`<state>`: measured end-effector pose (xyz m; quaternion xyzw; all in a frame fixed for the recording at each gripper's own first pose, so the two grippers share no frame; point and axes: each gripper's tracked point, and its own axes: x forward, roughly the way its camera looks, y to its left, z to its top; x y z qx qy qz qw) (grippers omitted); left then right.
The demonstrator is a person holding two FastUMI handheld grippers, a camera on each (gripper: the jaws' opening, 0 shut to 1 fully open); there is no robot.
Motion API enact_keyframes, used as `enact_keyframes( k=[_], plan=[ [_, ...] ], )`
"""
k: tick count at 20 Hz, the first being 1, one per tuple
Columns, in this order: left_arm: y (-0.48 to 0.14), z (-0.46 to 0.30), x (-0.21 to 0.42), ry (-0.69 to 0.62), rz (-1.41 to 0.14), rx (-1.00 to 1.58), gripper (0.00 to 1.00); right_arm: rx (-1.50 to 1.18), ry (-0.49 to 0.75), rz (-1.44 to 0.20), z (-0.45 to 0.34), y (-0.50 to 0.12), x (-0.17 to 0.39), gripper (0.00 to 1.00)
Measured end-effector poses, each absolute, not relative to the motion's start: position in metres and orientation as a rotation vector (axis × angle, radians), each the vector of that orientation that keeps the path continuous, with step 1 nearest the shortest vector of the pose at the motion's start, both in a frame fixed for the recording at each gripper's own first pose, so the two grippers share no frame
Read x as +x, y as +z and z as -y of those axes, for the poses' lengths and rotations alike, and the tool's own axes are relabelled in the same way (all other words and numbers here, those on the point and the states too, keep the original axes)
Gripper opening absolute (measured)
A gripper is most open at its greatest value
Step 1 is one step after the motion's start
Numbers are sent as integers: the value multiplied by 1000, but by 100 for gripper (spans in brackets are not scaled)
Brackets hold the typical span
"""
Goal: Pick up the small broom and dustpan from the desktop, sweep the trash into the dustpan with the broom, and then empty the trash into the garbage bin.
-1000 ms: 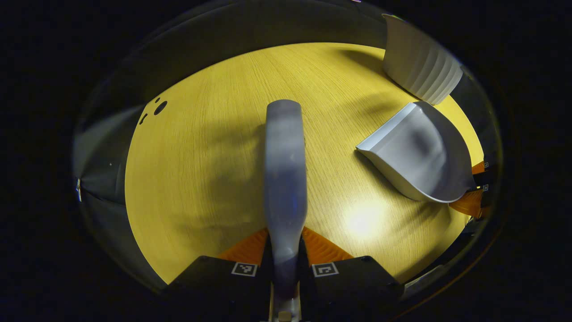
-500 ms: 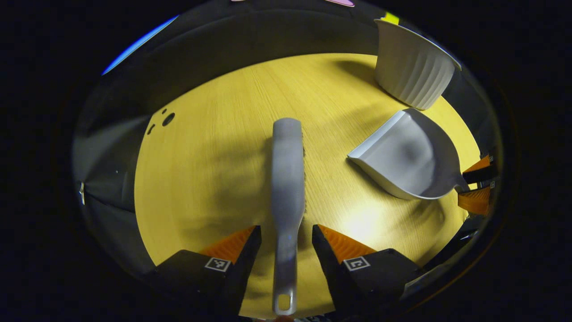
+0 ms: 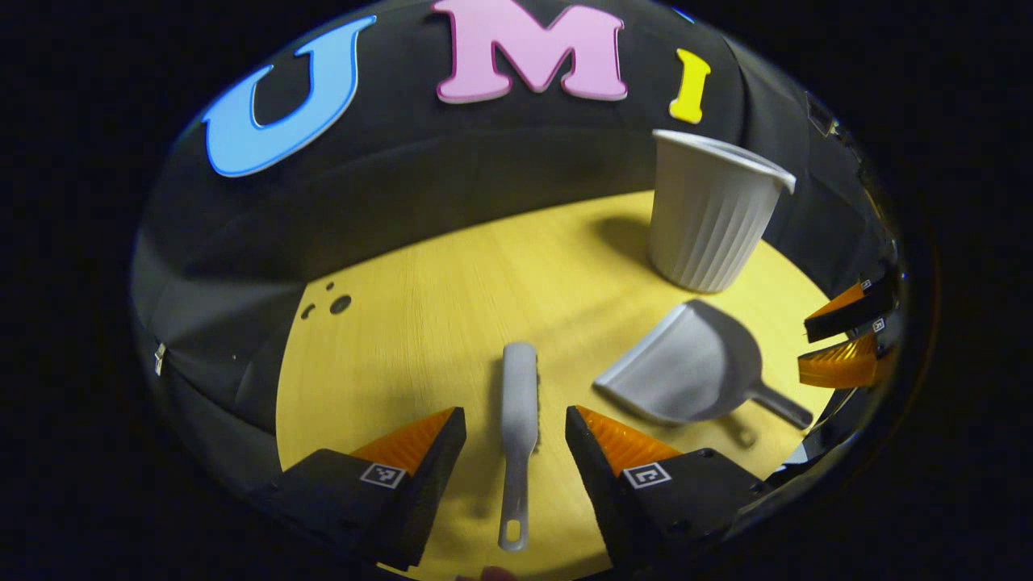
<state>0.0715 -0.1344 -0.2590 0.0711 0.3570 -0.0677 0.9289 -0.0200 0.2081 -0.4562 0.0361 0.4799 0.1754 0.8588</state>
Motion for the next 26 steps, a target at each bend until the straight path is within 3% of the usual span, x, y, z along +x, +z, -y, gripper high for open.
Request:
enact_keyframes(
  k=[9, 13, 19, 20, 21, 26],
  plan=[
    [-133, 159, 98, -167, -363, 65, 83, 114, 277, -507, -193, -341, 52, 69],
    [-99, 161, 96, -145, -256, 21, 83, 95, 248, -376, -180, -313, 59, 74],
    [-82, 167, 85, -133, -234, 17, 83, 77, 254, -331, -186, -295, 58, 76],
    [-82, 168, 84, -132, -237, 18, 83, 73, 256, -326, -186, -294, 58, 70],
    [-82, 168, 85, -131, -236, 17, 83, 70, 257, -325, -184, -294, 56, 77],
    [-80, 166, 85, -132, -235, 19, 83, 64, 257, -332, -187, -294, 57, 78]
  ],
)
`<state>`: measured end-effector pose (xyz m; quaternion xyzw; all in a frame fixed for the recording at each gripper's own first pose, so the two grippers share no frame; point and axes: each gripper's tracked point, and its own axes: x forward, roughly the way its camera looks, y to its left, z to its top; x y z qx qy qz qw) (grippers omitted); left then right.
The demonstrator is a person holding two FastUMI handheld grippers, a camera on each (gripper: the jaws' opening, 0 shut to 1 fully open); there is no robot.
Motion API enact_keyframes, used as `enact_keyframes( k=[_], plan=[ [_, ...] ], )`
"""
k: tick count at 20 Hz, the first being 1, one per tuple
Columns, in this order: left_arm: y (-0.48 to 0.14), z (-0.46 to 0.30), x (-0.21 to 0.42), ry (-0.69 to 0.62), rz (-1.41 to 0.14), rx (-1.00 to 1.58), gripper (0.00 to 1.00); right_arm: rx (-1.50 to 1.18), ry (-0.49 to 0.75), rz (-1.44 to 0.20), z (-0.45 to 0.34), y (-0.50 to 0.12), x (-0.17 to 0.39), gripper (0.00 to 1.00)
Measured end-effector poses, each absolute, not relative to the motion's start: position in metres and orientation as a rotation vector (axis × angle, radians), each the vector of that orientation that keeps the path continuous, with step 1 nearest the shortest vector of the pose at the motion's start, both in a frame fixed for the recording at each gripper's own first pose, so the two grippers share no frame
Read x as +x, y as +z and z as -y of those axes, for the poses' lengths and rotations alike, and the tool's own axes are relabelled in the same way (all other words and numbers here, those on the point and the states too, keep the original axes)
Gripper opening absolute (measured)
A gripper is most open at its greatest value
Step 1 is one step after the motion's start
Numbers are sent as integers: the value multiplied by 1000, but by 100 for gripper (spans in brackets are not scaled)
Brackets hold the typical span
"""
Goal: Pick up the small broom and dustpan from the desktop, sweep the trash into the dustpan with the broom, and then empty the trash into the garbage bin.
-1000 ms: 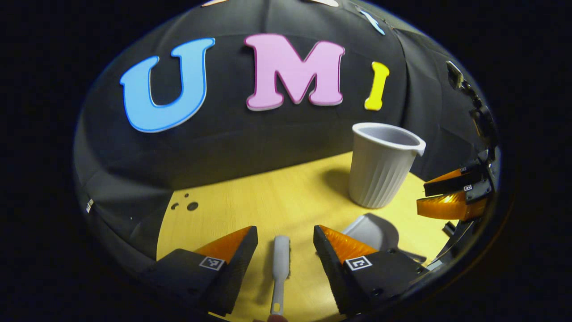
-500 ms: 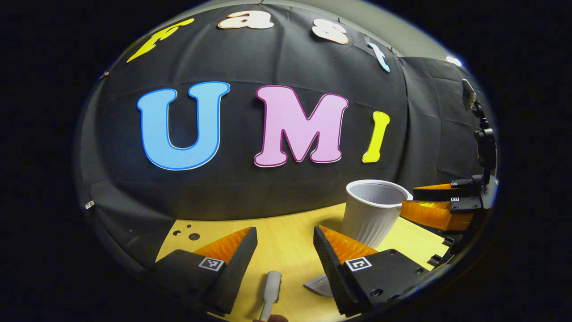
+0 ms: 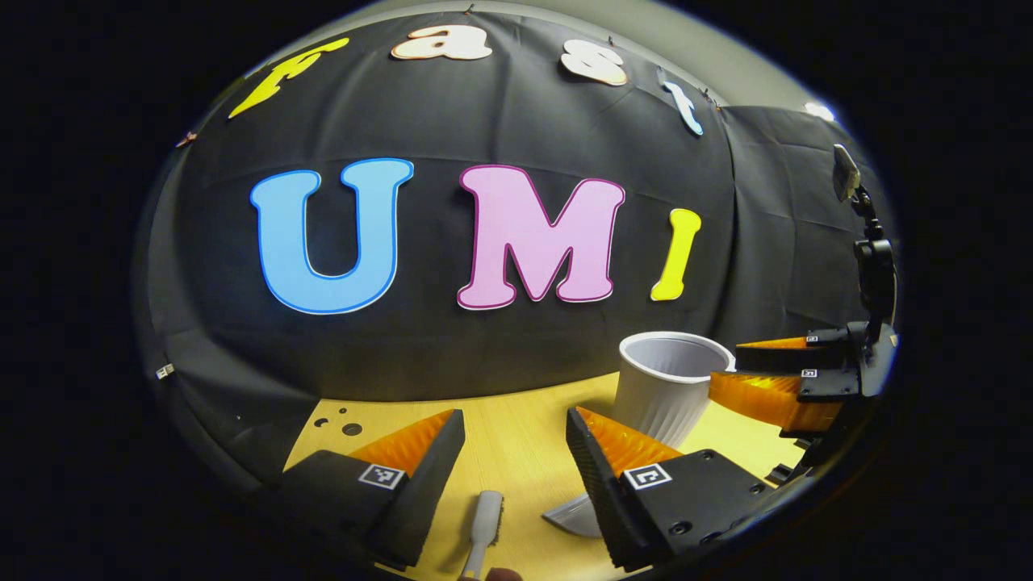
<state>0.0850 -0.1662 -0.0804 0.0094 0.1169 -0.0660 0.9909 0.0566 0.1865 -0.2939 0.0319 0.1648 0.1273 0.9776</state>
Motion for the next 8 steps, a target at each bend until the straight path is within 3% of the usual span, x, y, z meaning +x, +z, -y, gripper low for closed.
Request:
enact_keyframes(
  k=[8],
  plan=[
    [-76, 158, 86, -138, -229, 31, 83, 56, 245, -331, -193, -292, 52, 78]
  ],
)
